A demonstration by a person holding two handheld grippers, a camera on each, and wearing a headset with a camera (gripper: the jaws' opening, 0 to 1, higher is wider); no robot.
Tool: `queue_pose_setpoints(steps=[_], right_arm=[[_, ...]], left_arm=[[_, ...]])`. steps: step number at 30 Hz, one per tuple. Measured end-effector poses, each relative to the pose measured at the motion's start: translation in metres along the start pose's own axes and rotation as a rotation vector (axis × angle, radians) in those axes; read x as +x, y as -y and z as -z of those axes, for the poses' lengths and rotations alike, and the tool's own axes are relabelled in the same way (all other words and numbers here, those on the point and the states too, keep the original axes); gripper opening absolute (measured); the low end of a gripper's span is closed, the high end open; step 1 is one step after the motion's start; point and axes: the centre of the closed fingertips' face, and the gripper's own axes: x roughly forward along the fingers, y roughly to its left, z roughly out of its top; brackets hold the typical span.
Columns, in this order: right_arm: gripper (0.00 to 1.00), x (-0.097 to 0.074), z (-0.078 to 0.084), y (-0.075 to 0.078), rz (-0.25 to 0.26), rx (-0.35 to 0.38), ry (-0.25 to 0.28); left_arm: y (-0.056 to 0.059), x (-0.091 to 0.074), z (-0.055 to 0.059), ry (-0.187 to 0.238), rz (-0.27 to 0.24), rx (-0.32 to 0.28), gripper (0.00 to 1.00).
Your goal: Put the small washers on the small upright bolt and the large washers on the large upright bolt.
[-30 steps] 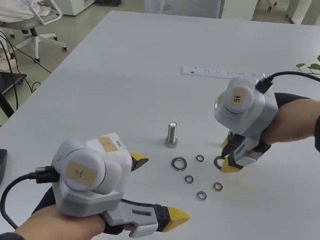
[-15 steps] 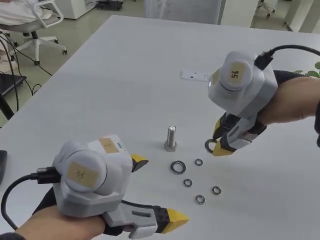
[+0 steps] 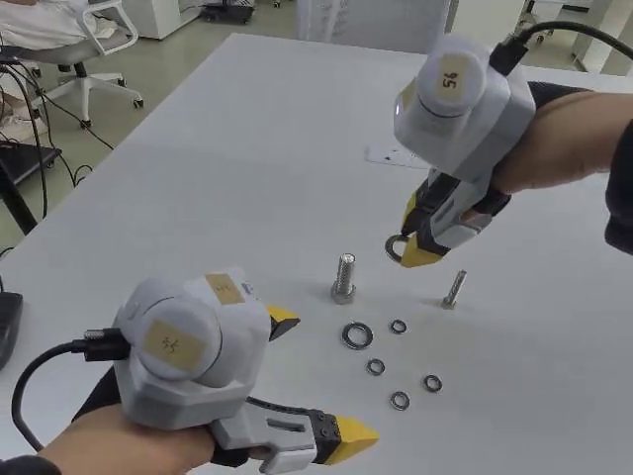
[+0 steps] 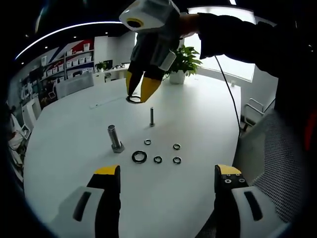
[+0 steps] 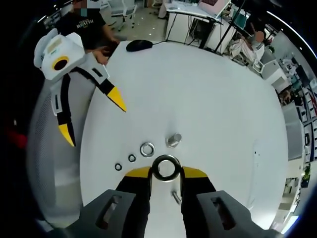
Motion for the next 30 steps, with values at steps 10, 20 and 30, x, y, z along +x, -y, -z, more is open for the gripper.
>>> queue_pose_setpoints(steps=[10,20,30], right_arm=[[0.23,0.014,-0.017,0.010,-0.032,-0.036,-0.002],[0.23,0.034,-0.026,0.016,-0.080,-0.061,-0.016],[0.23,0.051,-0.023,0.016,-0.114,-0.076,-0.037]], left_arm=[[-0.001,0.001,0.004,-0.007,-0.002,-0.004,0.77],[-0.002,0.001,0.007,-0.019,-0.005,-0.004,0.77],[-0.001,0.003,0.013,-0.044,-0.004,-0.007,0.77]])
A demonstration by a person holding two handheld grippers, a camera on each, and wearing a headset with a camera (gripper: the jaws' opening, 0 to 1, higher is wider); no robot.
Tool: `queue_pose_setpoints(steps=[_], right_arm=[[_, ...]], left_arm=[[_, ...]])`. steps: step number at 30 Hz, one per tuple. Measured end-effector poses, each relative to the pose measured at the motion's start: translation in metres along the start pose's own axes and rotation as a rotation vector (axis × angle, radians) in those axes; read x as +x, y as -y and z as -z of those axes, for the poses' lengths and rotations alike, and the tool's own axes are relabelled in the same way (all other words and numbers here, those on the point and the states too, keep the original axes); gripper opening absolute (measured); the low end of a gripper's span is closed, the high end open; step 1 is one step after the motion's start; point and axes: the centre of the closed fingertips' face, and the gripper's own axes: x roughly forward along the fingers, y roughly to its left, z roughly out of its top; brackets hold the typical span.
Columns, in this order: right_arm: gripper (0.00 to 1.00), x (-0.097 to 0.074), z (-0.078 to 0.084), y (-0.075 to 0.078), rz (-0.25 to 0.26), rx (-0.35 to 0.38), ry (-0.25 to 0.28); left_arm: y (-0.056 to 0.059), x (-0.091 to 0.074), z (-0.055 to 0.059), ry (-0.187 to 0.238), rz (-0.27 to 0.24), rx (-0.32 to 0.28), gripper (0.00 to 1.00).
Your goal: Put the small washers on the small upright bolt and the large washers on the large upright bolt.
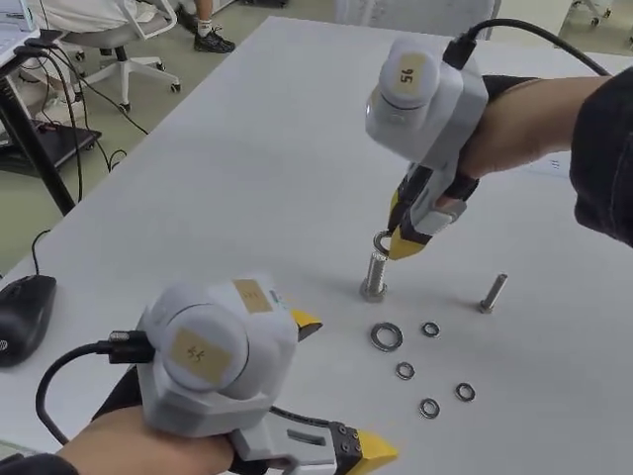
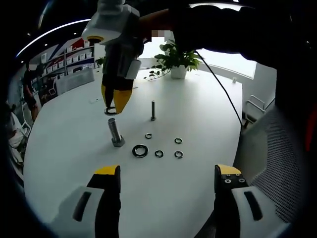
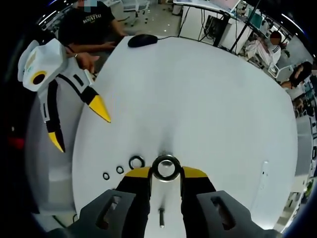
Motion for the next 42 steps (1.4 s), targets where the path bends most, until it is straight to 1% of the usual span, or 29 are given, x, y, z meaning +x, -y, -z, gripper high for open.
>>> queue_pose_setpoints(steps=[6,14,26,34,38,42], right_arm=[[0.23,0.010,-0.001,0.000,-0.020,-0.012,-0.008],[0.23,0.015,0.001,0.000,-0.037,-0.019,-0.018],[0.23,0.020,0.001,0.003,-0.050,-0.020,-0.023],[0.23,0.022,0.001,0.002,-0.054,-0.025,-0.035],[0.23,0.028,0.002,0.006,-0.056,-0.026,-0.044],[0.23,0.031,0.002,0.005,-0.055,-0.030,-0.054]], left_arm=[[0.000,0.001,0.002,-0.012,-0.001,-0.003,0.77],[0.000,0.001,0.003,-0.019,0.001,-0.007,0.77],[0.000,0.001,0.003,-0.022,0.005,-0.011,0.77],[-0.001,0.001,0.002,-0.020,0.006,-0.012,0.77],[-0.001,0.001,0.001,-0.021,0.006,-0.011,0.77],[-0.002,0.001,0.001,-0.017,0.007,-0.014,0.77]])
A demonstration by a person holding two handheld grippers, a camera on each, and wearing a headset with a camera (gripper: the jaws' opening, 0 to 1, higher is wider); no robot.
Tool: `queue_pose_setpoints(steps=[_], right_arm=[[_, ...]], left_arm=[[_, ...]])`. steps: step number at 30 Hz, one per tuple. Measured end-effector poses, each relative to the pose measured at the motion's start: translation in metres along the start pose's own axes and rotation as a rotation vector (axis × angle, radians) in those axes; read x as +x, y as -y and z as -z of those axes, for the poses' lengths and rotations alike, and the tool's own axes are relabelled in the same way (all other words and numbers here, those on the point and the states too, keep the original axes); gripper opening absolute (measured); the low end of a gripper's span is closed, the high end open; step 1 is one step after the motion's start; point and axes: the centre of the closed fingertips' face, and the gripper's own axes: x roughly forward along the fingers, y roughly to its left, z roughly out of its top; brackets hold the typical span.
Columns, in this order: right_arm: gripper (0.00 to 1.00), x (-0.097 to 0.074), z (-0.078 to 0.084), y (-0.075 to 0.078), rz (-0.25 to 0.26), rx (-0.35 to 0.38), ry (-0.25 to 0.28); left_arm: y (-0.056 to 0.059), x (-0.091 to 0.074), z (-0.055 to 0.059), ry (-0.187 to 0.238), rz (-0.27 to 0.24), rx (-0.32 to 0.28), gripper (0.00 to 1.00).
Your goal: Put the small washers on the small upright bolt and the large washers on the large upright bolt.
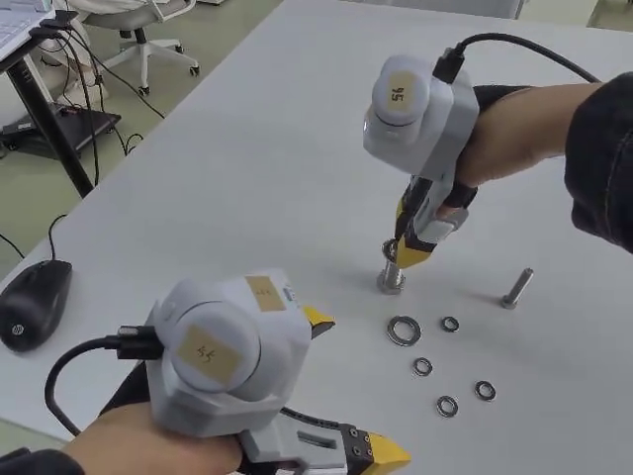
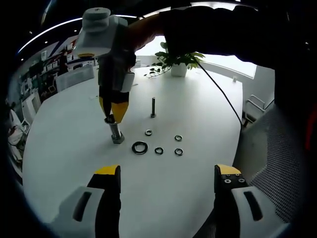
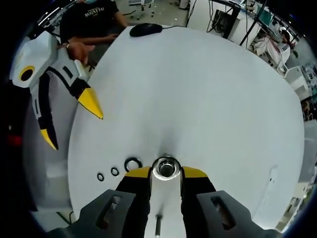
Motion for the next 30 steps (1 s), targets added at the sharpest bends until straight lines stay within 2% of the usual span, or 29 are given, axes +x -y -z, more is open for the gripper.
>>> queue_pose_setpoints(steps=[16,30], right_arm=[[0.23,0.017,0.004,-0.003,0.002,-0.019,-0.053],[0.23,0.035,0.011,-0.003,0.012,-0.011,-0.063]], left_arm=[[0.000,0.000,-0.001,0.004,0.001,-0.004,0.77],[0.000,0.001,0.000,0.002,0.004,-0.006,0.76]])
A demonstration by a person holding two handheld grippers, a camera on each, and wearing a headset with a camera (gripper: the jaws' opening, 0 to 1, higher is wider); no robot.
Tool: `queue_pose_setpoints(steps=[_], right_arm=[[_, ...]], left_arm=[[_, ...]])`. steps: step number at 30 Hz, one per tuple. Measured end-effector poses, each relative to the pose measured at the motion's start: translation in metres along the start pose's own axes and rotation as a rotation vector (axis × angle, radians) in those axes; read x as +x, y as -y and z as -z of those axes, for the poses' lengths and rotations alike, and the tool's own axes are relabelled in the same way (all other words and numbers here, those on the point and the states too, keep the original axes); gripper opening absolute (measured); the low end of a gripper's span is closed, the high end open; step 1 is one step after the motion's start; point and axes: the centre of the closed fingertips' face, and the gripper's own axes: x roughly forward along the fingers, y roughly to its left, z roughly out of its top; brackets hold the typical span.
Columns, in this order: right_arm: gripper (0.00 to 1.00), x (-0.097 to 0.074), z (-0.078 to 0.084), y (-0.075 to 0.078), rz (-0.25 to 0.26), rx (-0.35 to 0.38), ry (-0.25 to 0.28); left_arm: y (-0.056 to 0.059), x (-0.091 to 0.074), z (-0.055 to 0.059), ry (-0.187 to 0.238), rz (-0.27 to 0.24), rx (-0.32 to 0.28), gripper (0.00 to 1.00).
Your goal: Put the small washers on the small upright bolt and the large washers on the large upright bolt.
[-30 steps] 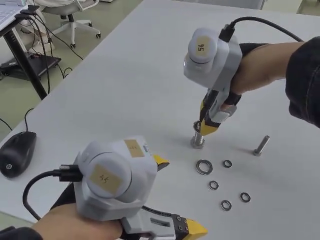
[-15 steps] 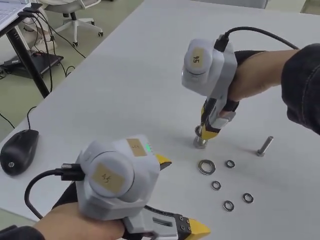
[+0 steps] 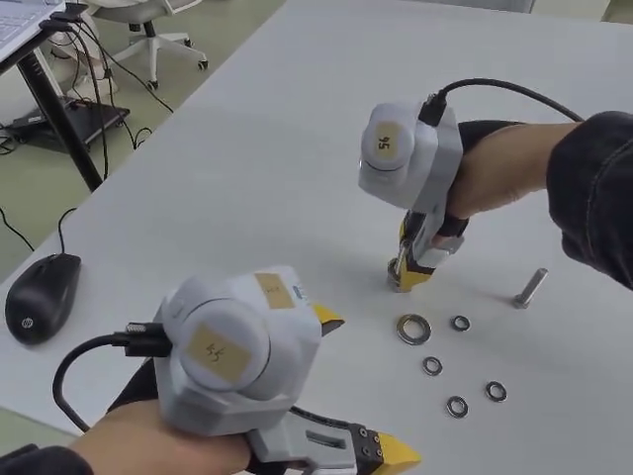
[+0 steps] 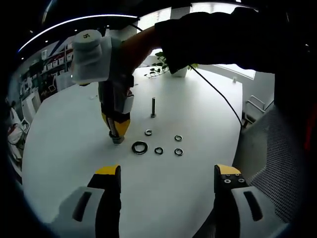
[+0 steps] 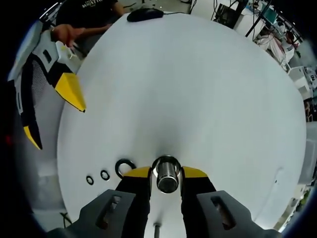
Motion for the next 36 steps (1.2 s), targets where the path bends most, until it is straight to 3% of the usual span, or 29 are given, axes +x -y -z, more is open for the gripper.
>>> queue_pose_setpoints(steps=[26,36], right_arm=[[0.25,0.0051,0.0028,0.0032,0.001,0.004,0.018],[0.31,0.0095,0.0053,-0.0041,-0.020,0.025,0.025]], left_arm=[[0.0015,0.0002,0.0009,-0.003,0.004,-0.001,0.76],[0.0018,0.0003,0.0028,-0.008,0.007,0.001,0.76]])
